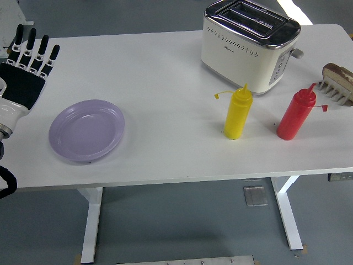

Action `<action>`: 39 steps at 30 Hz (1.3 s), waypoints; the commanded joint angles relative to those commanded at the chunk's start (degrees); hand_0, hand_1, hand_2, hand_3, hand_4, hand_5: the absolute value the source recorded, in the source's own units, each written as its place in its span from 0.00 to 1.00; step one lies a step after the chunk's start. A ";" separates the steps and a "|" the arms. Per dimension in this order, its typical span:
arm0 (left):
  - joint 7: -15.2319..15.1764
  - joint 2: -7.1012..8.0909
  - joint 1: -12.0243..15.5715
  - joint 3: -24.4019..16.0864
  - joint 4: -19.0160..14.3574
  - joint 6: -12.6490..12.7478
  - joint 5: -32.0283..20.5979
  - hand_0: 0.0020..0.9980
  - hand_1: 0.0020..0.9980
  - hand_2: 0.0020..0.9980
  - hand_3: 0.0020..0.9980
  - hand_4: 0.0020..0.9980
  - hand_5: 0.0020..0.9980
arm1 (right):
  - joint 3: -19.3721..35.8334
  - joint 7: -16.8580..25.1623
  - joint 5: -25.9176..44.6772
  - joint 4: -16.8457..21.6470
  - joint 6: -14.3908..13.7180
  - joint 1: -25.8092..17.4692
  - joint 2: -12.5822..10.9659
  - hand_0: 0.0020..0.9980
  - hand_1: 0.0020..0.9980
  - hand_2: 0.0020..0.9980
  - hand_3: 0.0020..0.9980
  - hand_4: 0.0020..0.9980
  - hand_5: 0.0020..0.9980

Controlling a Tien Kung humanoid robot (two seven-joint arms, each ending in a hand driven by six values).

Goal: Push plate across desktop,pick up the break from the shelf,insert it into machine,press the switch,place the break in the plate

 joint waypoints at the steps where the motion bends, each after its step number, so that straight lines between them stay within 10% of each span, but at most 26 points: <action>1: -0.22 0.05 0.15 -0.31 0.24 0.00 0.67 0.80 0.73 0.68 0.68 0.79 1.00 | -0.10 0.08 -0.92 -0.44 -0.23 0.16 -0.11 0.78 0.73 0.73 0.76 0.59 0.04; 13: -3.47 0.47 1.36 -6.36 11.30 -0.73 14.62 0.81 0.75 0.69 0.70 0.79 1.00 | -3.01 -3.26 -25.10 -10.20 -0.23 3.99 -1.12 0.70 0.69 0.75 0.81 0.68 0.09; 21: -3.93 -0.50 0.86 -6.38 18.56 -1.72 15.87 0.86 0.78 0.73 0.73 0.80 1.00 | -5.43 -7.20 -42.39 -13.61 3.19 6.25 -0.87 0.74 0.78 0.84 0.86 0.80 0.25; 39: -4.64 -2.24 0.00 -3.67 27.27 -1.85 16.84 0.86 0.79 0.73 0.73 0.81 1.00 | -9.17 -11.67 -74.45 -18.40 6.32 7.58 1.08 0.73 0.77 0.84 0.86 0.80 0.25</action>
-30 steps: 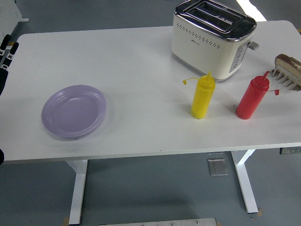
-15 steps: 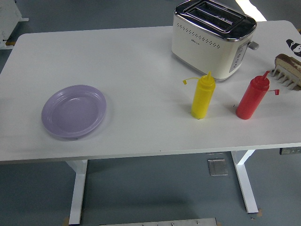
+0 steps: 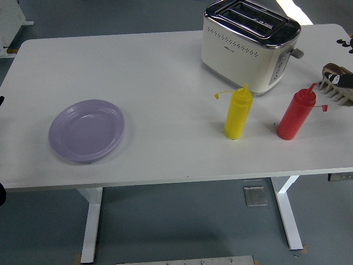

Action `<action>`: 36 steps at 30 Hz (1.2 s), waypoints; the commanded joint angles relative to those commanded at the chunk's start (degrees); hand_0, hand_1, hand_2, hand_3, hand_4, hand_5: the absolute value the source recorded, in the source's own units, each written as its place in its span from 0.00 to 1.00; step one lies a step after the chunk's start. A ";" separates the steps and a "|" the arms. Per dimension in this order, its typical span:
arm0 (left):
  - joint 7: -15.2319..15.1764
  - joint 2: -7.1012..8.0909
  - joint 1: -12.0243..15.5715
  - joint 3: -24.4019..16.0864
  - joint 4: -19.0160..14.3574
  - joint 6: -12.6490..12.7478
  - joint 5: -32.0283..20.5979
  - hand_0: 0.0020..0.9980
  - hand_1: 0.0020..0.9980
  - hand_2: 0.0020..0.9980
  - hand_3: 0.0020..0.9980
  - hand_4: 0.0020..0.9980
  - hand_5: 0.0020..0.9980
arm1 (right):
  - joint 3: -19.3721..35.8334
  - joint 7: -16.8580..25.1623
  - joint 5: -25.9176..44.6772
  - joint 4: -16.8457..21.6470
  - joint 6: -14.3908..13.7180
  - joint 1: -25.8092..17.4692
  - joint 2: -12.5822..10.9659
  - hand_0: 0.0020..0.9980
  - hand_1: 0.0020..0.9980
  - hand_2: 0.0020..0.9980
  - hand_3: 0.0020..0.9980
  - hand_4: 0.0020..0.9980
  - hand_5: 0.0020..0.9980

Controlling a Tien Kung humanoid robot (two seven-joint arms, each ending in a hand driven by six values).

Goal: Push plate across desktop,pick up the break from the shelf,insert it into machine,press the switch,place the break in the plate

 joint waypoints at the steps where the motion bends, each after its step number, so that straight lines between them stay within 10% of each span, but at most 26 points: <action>1: -0.01 -0.07 -0.08 0.21 0.38 -0.02 -0.10 0.86 0.79 0.73 0.73 0.81 1.00 | -0.26 -0.29 -1.01 -0.42 -0.10 0.10 0.08 0.73 0.77 0.84 0.86 0.80 0.25; 36: -1.30 -3.51 -3.60 18.06 6.13 -0.24 -7.23 0.85 0.78 0.73 0.73 0.81 1.00 | -6.47 -2.47 -2.02 -12.91 -9.84 3.90 2.63 0.53 0.60 0.61 0.67 0.67 0.15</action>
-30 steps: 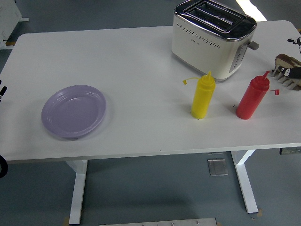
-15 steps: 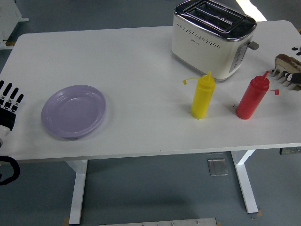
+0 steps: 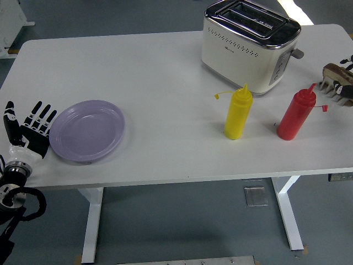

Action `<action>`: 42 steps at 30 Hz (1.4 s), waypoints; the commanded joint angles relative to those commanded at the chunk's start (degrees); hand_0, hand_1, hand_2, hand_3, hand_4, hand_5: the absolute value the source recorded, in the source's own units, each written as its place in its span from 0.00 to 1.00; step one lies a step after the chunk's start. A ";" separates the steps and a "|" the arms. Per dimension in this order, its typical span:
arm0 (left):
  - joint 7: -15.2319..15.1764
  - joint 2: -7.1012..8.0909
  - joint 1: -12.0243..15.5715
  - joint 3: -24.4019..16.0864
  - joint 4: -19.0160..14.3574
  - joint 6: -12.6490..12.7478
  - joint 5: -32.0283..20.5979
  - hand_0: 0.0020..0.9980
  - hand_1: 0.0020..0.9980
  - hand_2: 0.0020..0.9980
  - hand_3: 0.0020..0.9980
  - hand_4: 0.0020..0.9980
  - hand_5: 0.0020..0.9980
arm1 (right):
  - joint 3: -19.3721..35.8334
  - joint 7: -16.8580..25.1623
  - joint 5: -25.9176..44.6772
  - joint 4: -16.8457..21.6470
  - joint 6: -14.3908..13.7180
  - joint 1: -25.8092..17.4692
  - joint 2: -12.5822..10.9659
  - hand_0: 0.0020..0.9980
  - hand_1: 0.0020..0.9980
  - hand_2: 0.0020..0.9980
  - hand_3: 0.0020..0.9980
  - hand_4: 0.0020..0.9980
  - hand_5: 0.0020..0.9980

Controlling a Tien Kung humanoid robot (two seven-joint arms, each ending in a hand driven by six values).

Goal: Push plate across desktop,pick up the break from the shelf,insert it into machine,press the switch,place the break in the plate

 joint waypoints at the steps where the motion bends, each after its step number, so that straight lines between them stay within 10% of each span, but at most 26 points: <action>1: -0.01 -0.01 -0.06 0.28 0.04 0.01 -0.03 0.85 0.78 0.73 0.73 0.81 1.00 | -0.09 0.01 0.03 -0.09 -0.13 0.05 0.02 0.53 0.60 0.61 0.67 0.67 0.15; 42: 0.96 -1.05 -4.09 9.10 -6.29 0.39 -1.02 0.85 0.78 0.72 0.72 0.80 1.00 | -1.47 -0.58 2.49 -0.88 -5.30 0.88 0.56 0.42 0.56 0.53 0.59 0.58 0.09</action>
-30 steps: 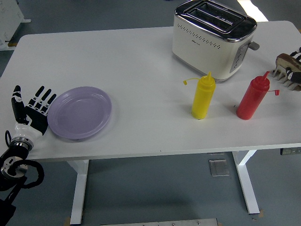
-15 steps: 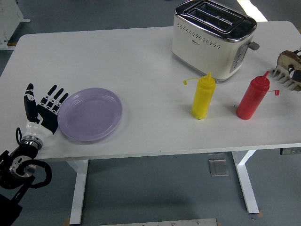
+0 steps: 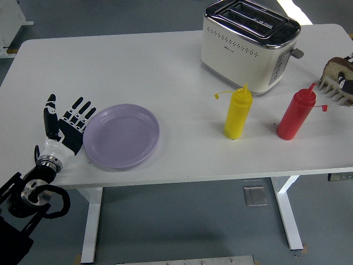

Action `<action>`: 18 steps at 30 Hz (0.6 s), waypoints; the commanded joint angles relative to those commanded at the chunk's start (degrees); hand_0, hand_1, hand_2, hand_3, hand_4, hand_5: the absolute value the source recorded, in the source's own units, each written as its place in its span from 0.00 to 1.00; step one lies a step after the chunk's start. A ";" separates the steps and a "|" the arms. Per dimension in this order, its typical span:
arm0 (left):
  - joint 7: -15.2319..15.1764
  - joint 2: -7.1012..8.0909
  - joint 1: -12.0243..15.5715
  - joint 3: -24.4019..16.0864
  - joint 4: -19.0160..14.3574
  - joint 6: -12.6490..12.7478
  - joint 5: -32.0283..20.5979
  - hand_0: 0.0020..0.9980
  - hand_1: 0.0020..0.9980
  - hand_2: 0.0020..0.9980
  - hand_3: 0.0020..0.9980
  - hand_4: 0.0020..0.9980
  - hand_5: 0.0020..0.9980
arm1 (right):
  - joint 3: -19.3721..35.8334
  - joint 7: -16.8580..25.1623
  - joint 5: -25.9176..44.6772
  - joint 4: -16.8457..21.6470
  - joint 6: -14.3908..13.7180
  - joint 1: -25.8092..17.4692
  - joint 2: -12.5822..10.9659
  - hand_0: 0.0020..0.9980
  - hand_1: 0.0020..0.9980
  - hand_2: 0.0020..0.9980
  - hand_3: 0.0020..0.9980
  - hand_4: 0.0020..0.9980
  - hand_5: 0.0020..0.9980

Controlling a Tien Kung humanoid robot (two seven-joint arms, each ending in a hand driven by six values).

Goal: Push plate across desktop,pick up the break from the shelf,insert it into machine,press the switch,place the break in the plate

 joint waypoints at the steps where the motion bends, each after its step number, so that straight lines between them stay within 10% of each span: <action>1: 0.02 -0.01 -0.17 0.32 -0.13 0.01 -0.06 0.85 0.78 0.72 0.72 0.80 1.00 | -0.01 -0.06 0.01 0.02 -0.05 0.02 0.00 0.42 0.56 0.53 0.59 0.58 0.09; 18: 0.12 -0.25 -3.02 5.25 -1.79 0.31 -1.83 0.85 0.78 0.72 0.72 0.80 1.00 | 0.08 -0.78 0.41 0.77 -1.99 0.06 -0.01 0.37 0.52 0.50 0.55 0.53 0.05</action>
